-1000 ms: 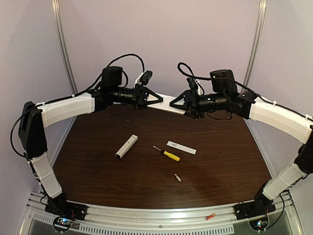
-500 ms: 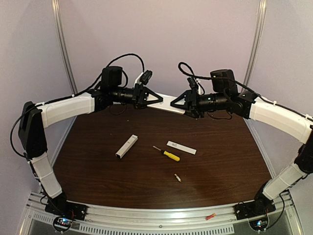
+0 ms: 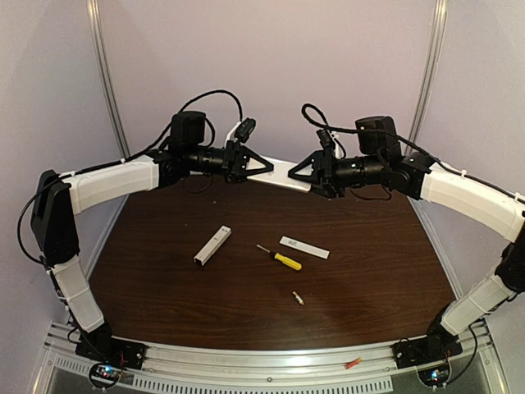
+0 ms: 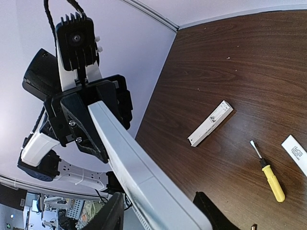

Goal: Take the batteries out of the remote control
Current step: Remove the battery cover from the remote control.

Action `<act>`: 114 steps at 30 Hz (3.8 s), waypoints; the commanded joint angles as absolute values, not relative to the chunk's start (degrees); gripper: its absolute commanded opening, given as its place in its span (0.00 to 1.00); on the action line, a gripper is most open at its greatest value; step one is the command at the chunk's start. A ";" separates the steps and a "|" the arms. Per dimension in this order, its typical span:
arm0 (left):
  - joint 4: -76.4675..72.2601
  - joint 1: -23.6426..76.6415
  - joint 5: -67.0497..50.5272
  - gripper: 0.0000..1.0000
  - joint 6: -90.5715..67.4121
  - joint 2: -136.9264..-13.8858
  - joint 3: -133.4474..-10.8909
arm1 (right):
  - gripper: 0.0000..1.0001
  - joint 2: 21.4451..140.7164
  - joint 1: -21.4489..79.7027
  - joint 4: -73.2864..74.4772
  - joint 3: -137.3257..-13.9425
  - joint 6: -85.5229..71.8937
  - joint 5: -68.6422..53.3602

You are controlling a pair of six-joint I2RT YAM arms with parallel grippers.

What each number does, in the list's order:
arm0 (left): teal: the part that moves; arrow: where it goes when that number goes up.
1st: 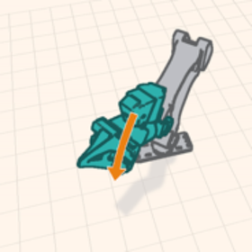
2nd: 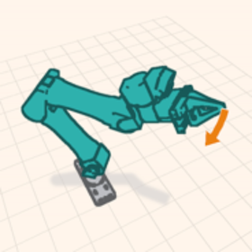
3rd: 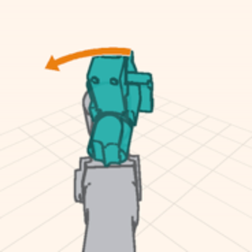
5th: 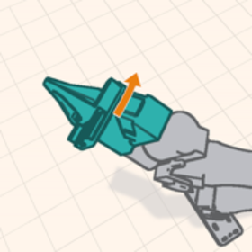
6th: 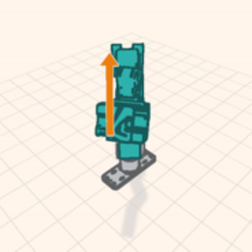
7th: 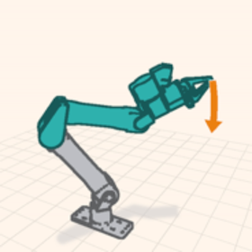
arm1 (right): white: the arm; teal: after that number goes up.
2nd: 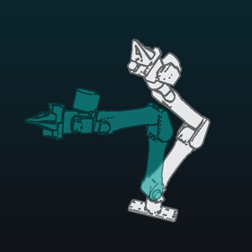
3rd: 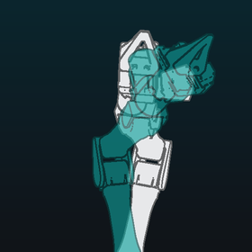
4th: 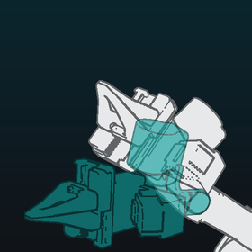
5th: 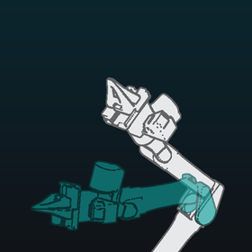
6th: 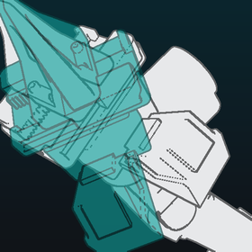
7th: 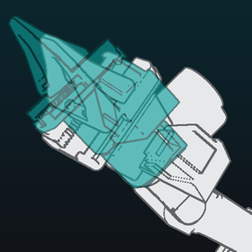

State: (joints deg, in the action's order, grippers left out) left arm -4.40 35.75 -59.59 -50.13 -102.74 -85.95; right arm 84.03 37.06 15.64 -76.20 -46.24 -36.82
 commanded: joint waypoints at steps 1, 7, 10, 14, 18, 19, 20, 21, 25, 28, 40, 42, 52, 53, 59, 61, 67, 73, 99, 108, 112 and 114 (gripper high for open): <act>-6.26 35.95 -59.95 0.00 -49.04 -102.13 -87.45 | 0.49 80.96 35.94 15.61 -74.74 -45.13 -36.64; -6.46 35.95 -59.88 0.00 -49.19 -102.22 -87.29 | 0.39 80.77 35.95 15.21 -73.68 -45.35 -36.92; -6.59 35.90 -59.77 0.00 -49.35 -102.22 -87.26 | 0.35 80.96 35.95 15.04 -73.51 -45.41 -37.08; -6.68 35.95 -59.69 0.00 -49.44 -102.22 -87.28 | 0.33 81.12 35.94 15.11 -73.48 -45.18 -37.18; -6.63 35.95 -59.69 0.00 -49.56 -102.28 -87.28 | 0.29 81.17 35.95 15.33 -73.35 -44.75 -37.23; -6.66 35.95 -59.68 0.00 -49.59 -102.28 -87.28 | 0.28 81.05 35.95 15.46 -73.26 -44.67 -37.18; -6.76 35.95 -59.68 0.00 -49.58 -102.28 -87.28 | 0.27 80.97 35.95 15.55 -73.15 -44.57 -37.18; -6.77 35.95 -59.68 0.00 -49.65 -102.30 -87.28 | 0.26 80.92 35.90 15.56 -73.00 -44.49 -37.18; -6.80 35.95 -59.77 0.00 -49.66 -102.22 -87.34 | 0.23 80.45 35.95 15.71 -72.73 -44.13 -37.10; -7.07 35.95 -59.85 0.00 -49.90 -102.22 -87.30 | 0.19 79.97 35.95 15.51 -72.48 -43.78 -37.09; -9.17 35.95 -60.81 0.00 -51.25 -102.22 -87.18 | 0.08 78.56 35.82 15.47 -71.61 -43.52 -37.31; -9.17 35.95 -60.83 0.00 -51.30 -102.22 -87.10 | 0.08 78.34 35.73 15.69 -71.39 -43.51 -37.29; -9.23 35.95 -61.04 0.00 -51.19 -102.13 -86.66 | 0.21 78.60 35.68 16.57 -71.69 -43.74 -36.96; -9.23 35.95 -61.08 0.00 -51.23 -102.13 -86.62 | 0.24 78.65 35.68 16.84 -71.79 -43.64 -36.92; -9.02 35.95 -61.18 0.00 -51.13 -102.04 -86.64 | 0.29 78.76 35.71 17.42 -71.96 -43.35 -36.70; -8.95 35.94 -61.25 0.00 -50.95 -102.02 -86.61 | 0.29 78.85 35.68 17.80 -72.04 -43.13 -36.61; -8.74 35.92 -61.24 0.00 -50.77 -101.83 -86.65 | 0.23 78.81 35.71 19.59 -72.61 -41.90 -35.95; -8.61 35.91 -61.28 0.00 -50.64 -101.69 -86.58 | 0.19 78.72 35.60 20.50 -72.78 -41.42 -35.60; -5.94 35.86 -60.25 0.00 -48.44 -101.51 -86.36 | 0.20 79.43 35.60 24.13 -74.06 -39.18 -34.78; -5.61 35.86 -60.06 0.00 -48.21 -102.00 -86.70 | 0.25 80.48 35.60 24.13 -75.04 -38.98 -35.24; -4.98 35.86 -59.90 0.00 -47.71 -102.13 -86.99 | 0.32 80.84 35.60 25.21 -75.85 -38.24 -35.15; -4.77 35.86 -59.77 0.00 -47.60 -102.17 -87.16 | 0.40 80.99 35.61 26.45 -76.42 -37.49 -34.71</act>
State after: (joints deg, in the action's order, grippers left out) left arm -5.37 36.18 -62.19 -48.97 -102.74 -85.95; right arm 79.75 36.01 20.56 -74.78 -39.24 -38.48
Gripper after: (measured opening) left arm 0.136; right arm 0.349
